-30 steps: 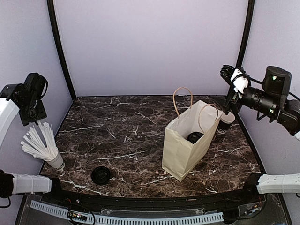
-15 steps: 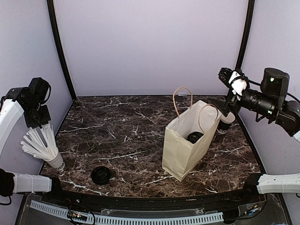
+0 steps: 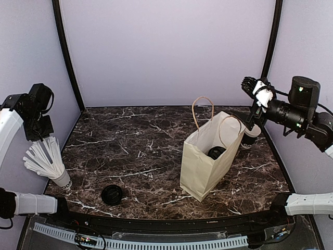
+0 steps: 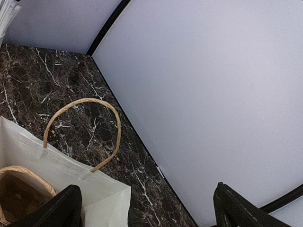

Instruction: Pack the takeout coffee

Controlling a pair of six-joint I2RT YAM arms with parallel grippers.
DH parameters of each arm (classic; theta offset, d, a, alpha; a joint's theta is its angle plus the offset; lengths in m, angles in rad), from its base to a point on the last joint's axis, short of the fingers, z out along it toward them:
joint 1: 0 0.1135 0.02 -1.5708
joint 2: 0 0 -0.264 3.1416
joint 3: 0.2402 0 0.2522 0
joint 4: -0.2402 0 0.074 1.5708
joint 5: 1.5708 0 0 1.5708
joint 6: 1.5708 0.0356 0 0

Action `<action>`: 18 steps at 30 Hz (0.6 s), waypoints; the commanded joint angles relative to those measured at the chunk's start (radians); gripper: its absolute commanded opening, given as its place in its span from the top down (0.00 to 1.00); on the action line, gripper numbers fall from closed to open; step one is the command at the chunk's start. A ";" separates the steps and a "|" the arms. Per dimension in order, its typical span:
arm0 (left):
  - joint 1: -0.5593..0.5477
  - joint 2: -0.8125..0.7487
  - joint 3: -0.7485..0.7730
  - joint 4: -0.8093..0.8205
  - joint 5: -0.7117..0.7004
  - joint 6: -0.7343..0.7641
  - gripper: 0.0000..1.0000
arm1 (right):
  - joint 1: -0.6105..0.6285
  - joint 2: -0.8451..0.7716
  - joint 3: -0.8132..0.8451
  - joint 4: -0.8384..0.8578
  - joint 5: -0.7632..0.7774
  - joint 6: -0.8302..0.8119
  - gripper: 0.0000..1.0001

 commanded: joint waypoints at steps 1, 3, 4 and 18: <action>0.005 -0.010 0.000 -0.018 -0.012 0.016 0.80 | 0.009 -0.003 -0.007 0.033 -0.010 -0.001 0.01; 0.005 -0.013 -0.019 0.003 -0.019 0.021 0.79 | 0.009 -0.004 -0.006 0.032 -0.012 -0.001 0.01; 0.005 -0.014 -0.029 0.011 -0.025 0.024 0.79 | 0.009 -0.003 -0.005 0.033 -0.014 -0.001 0.01; 0.005 0.004 0.106 0.015 -0.067 0.097 1.00 | 0.007 -0.009 -0.004 0.027 -0.013 0.000 0.01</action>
